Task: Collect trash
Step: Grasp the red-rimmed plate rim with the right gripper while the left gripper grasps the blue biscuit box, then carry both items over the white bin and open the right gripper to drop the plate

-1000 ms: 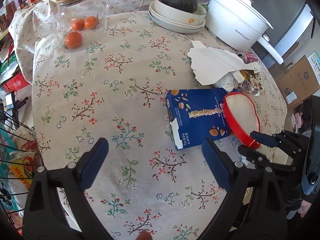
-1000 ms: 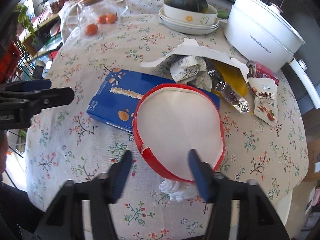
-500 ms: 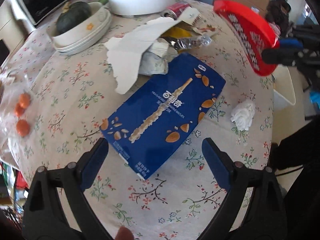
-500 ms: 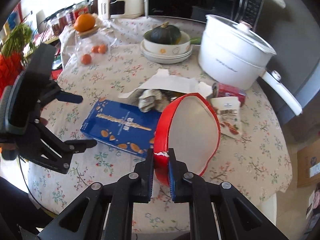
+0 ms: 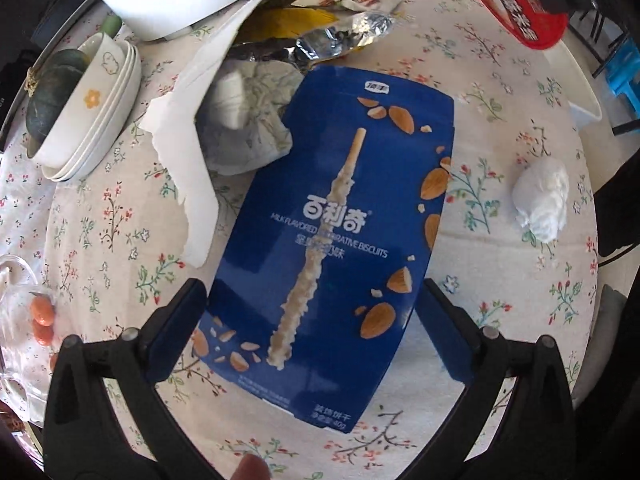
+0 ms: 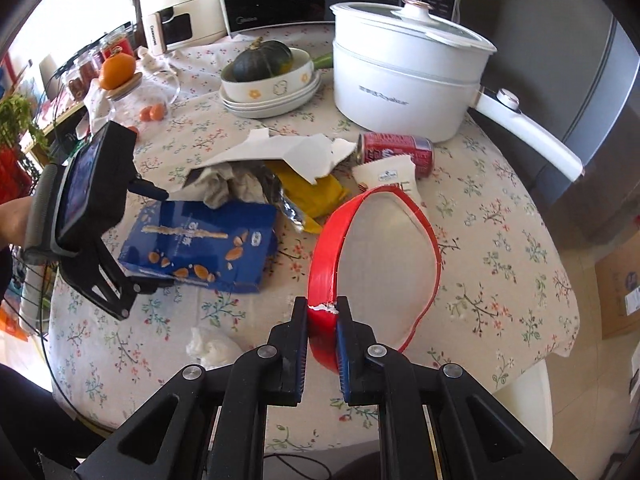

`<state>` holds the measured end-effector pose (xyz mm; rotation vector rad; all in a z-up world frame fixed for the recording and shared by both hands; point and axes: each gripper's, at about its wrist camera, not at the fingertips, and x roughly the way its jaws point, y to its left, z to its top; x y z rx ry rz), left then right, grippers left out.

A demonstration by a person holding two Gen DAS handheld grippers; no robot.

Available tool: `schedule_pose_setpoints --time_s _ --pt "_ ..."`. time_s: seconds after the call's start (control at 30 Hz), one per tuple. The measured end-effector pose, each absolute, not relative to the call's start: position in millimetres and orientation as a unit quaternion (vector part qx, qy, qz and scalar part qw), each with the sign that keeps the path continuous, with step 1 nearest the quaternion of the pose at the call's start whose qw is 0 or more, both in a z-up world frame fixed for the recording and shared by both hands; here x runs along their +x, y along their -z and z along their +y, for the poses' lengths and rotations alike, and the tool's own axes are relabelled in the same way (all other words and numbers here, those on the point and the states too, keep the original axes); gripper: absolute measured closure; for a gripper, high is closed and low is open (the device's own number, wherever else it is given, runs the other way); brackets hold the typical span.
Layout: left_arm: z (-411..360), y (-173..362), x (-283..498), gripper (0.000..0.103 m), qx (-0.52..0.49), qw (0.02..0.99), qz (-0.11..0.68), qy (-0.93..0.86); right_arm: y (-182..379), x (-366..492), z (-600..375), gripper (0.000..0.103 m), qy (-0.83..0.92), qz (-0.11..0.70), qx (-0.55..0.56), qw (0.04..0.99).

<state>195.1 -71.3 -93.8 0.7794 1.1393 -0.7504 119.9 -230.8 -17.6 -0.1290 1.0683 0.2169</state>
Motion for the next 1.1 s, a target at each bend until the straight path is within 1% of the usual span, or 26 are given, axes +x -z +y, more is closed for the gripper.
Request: schedule_pose_setpoints --time_s 0.2,0.5,0.63,0.87,0.93,1.1 --pt "-66 99 214 0.000 0.292 0.722 0.539 0.321 21 119 -234 0.090 -0.104 0.515 -0.051 0.849" --pt "-35 108 218 0.000 0.181 0.771 0.550 0.264 17 114 -236 0.090 -0.110 0.512 -0.038 0.851" --pt "-30 109 196 0.001 0.149 0.799 0.538 0.223 14 110 -238 0.090 -0.112 0.509 -0.030 0.853" --pt "-31 100 148 0.003 0.113 0.801 0.561 0.179 3 103 -244 0.090 -0.119 0.497 -0.014 0.859" --pt "-38 95 128 0.003 0.092 0.802 0.564 0.174 0 100 -246 0.090 -0.121 0.494 -0.008 0.861" --pt "-19 72 104 0.004 0.022 0.812 0.563 0.156 -5 91 -257 0.090 -0.119 0.489 0.013 0.864"
